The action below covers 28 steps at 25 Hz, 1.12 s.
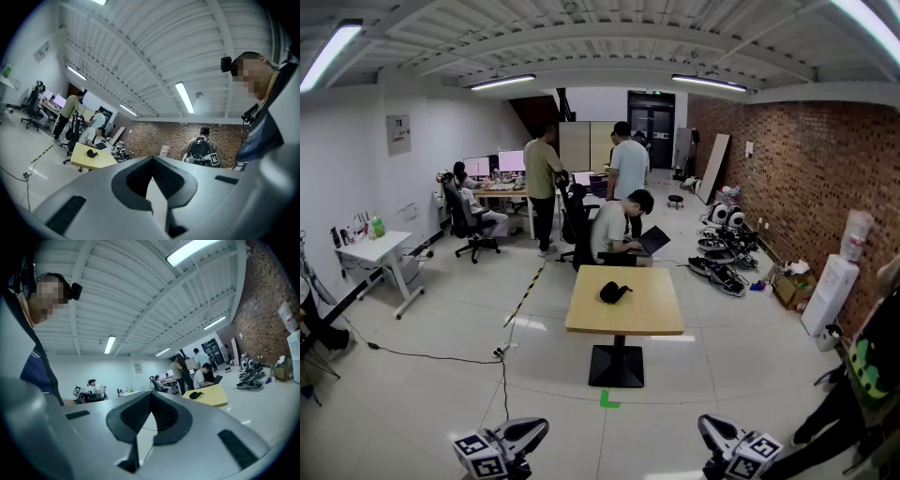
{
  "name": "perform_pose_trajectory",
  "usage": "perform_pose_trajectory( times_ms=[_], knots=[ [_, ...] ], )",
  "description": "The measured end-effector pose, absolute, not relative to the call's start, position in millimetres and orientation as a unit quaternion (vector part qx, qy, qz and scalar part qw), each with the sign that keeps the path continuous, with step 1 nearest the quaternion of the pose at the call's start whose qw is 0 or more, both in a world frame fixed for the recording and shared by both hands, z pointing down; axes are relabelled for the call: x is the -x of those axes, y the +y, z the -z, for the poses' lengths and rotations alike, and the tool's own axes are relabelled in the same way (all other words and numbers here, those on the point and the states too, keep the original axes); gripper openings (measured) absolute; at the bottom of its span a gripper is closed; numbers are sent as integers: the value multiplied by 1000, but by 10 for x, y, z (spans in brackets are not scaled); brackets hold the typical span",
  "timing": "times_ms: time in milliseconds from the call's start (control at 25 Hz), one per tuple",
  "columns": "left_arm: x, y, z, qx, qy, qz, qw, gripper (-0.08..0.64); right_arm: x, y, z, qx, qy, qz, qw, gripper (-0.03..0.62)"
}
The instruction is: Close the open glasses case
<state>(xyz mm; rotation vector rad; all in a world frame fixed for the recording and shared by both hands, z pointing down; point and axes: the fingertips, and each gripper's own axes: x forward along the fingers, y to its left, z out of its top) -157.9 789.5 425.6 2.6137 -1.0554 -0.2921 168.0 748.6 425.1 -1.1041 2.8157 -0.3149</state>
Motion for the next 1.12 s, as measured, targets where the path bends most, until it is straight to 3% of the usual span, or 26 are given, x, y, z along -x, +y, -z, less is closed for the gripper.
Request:
perform_pose_trajectory(
  times_ms=[600, 880, 1120],
  knots=[
    [591, 7639, -4311, -911, -367, 94, 164, -8, -2338, 7264, -4248, 333, 935, 115, 38, -12],
    [851, 7051, -4463, -909, -367, 102, 168, -8, -2007, 6631, -4384, 319, 940, 118, 19, -12],
    [1630, 5859, -4467, -907, -357, 129, 182, -8, -1300, 5513, -4267, 334, 937, 98, 8, -12]
  ],
)
